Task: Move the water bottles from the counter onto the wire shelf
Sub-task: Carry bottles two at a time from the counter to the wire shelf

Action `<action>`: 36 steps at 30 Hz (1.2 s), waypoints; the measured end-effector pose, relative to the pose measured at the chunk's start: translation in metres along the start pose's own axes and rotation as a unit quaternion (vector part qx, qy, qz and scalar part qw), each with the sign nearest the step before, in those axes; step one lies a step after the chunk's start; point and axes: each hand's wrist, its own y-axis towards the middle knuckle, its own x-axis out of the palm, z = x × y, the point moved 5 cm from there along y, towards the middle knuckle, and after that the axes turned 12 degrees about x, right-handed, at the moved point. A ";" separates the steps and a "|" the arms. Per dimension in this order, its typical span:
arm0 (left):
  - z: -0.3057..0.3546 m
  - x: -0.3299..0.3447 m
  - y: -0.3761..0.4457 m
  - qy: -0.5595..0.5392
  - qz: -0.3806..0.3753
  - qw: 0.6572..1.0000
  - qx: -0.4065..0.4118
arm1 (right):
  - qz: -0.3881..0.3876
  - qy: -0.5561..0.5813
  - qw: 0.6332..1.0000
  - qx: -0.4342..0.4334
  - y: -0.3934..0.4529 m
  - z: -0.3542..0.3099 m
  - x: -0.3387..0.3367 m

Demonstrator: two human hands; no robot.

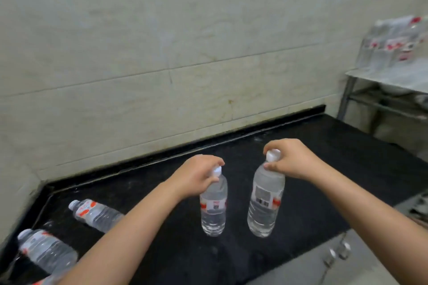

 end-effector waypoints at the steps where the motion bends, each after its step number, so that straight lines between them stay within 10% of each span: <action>1: 0.019 0.000 0.022 0.003 0.000 1.000 0.026 | 0.016 0.005 1.000 0.014 -0.006 0.021 -0.020; 23: 0.363 0.004 0.496 0.000 0.292 0.869 0.400 | 0.238 0.013 0.960 0.147 0.022 0.484 -0.380; 36: 0.368 -0.040 0.781 0.105 0.287 0.886 0.348 | 0.279 -0.005 0.959 0.059 0.246 0.587 -0.508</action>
